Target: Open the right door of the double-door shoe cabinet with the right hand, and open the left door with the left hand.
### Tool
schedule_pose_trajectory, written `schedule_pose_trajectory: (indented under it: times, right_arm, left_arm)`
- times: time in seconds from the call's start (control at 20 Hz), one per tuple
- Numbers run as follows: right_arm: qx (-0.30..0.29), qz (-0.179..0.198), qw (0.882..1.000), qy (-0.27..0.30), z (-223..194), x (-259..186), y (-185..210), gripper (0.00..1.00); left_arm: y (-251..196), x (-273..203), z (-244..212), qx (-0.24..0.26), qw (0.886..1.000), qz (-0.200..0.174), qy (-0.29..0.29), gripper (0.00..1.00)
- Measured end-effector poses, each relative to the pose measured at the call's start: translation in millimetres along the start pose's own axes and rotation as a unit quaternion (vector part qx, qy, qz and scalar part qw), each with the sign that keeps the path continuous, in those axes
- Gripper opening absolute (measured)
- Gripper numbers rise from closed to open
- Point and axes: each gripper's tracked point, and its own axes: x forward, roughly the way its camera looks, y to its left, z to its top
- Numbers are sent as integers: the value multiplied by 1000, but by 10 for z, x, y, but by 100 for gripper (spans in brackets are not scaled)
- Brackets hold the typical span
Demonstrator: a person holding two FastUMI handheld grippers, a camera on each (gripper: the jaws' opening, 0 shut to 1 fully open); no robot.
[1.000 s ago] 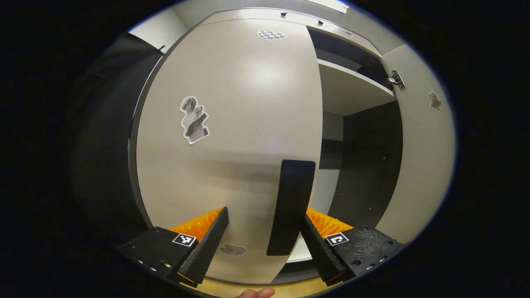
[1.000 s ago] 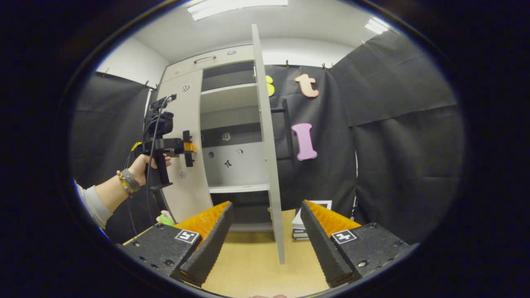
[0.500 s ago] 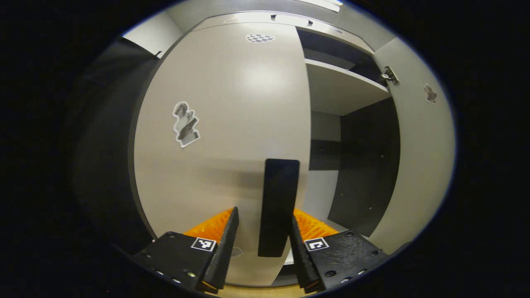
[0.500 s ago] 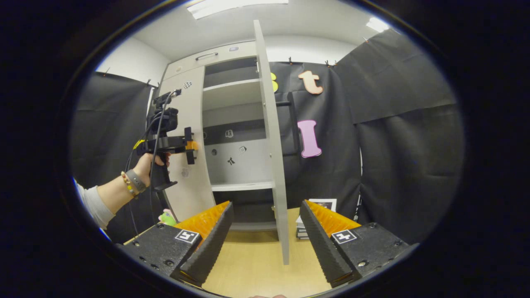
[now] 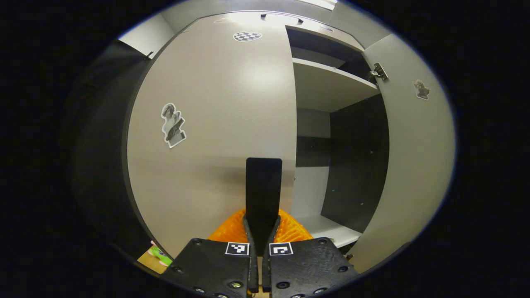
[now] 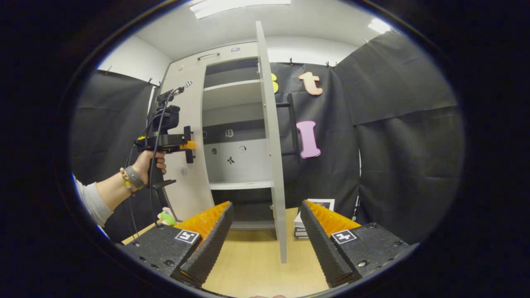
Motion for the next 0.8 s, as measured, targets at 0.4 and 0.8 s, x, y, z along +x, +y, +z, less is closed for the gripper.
schedule_pose_trajectory:
  times: [0.4,0.8]
  right_arm:
    - [-10,2,1000,5,-96,-150,98,100]
    - [-1,23,1000,4,-114,-59,320,100]
  left_arm:
    - [218,-700,37,4,1000,6,-21,3]
    - [865,-1396,14,6,999,37,-30,2]
